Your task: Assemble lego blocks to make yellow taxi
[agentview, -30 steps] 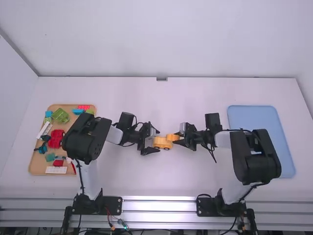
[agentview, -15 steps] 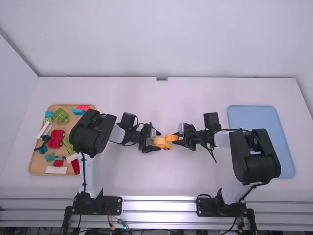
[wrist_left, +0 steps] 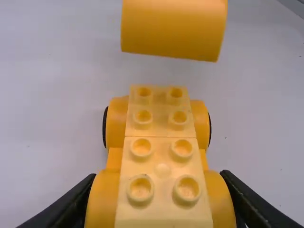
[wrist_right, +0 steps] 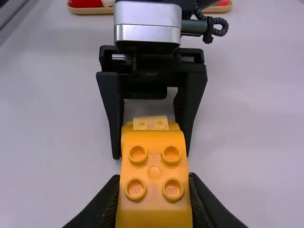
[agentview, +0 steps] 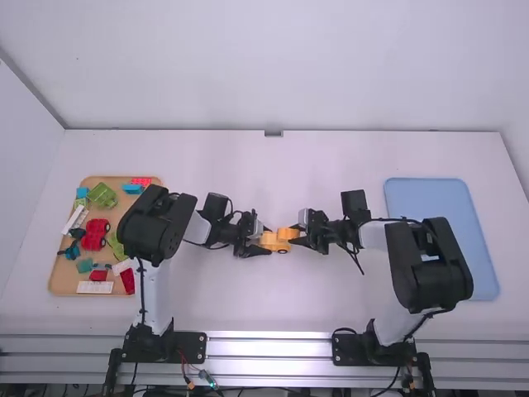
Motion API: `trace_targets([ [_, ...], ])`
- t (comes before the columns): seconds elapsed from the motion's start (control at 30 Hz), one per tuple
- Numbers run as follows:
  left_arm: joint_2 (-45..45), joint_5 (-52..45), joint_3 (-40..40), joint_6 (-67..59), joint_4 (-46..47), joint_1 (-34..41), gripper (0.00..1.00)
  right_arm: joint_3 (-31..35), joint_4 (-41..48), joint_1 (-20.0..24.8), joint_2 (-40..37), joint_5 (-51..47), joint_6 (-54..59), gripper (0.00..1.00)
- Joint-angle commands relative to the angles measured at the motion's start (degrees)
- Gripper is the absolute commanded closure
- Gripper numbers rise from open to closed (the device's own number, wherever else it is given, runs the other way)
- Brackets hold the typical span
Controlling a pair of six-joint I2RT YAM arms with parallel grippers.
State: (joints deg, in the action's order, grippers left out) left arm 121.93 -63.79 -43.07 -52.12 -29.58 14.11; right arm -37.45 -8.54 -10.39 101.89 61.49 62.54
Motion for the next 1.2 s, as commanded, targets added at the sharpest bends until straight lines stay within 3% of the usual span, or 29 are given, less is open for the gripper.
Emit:
trace_targets([
  [0.0,0.68,0.13,0.28,-0.33,0.00,0.52,0.47,-1.14,-0.68,-0.66,0.33,0.09,0.28,0.97],
  [0.33,0.66,1.27,0.20,-0.11,0.20,0.90,0.49,-2.64,-6.32,-2.32,5.42,0.37,-4.72,0.98],
  [0.67,0.66,1.49,0.24,0.22,-0.04,0.90,0.49,-8.52,3.28,-4.70,10.29,1.60,1.01,0.98],
  [1.17,0.66,1.51,-0.37,1.73,0.35,0.90,0.49,-7.74,4.04,-5.75,10.29,-1.31,2.01,1.00],
])
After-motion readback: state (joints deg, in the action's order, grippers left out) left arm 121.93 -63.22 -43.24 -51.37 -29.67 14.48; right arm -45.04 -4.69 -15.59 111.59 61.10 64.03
